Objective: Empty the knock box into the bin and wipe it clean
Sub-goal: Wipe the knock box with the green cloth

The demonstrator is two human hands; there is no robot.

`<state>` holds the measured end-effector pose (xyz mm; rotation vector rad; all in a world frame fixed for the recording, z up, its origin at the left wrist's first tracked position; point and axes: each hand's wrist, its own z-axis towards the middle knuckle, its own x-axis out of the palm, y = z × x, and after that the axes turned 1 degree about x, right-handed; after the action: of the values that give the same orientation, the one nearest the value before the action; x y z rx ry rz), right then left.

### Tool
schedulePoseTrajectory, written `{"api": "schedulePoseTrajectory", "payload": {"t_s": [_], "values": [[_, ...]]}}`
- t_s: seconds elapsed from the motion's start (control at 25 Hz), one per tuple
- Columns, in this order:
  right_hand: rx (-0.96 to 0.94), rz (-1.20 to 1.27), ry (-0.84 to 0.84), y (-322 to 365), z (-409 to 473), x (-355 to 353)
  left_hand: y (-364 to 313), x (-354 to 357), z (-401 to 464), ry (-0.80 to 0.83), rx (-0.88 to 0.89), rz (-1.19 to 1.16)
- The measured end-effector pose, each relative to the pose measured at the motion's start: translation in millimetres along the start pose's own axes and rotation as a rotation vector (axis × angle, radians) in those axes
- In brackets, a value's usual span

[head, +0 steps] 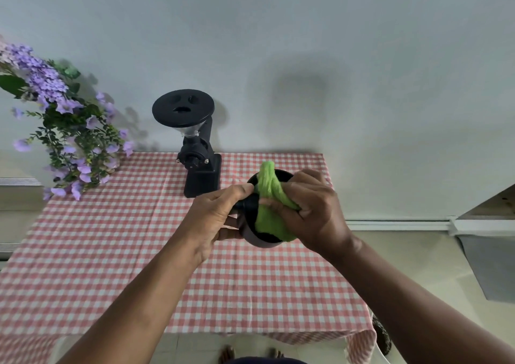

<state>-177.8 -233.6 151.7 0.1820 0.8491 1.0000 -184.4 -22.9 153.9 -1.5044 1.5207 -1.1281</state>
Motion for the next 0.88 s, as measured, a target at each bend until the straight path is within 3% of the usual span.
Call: {"api": "schedulePoseTrajectory", "payload": {"t_s": [0.12,0.24,0.32,0.48,0.64,0.72,0.88], "values": [[0.100,-0.009,-0.005,2,5,-13,4,0,1,-0.015,-0.020,-0.036],[-0.073,-0.262,0.234,4,-6,-18,6,-7,3,-0.047,-0.033,-0.069],[-0.181,-0.360,0.279,4,-15,-21,6,-10,3,-0.052,-0.053,-0.101],[-0.173,-0.280,0.116,-5,-17,-41,8,-11,1,-0.075,-0.060,-0.101],[0.120,-0.241,-0.098,1,-10,-61,7,-11,-1,-0.098,-0.024,-0.085],[0.180,-0.232,-0.171,8,0,-63,7,-9,0,-0.100,-0.010,-0.074],[0.012,-0.290,0.188,28,-12,-18,3,3,0,-0.063,-0.006,-0.057]]}}
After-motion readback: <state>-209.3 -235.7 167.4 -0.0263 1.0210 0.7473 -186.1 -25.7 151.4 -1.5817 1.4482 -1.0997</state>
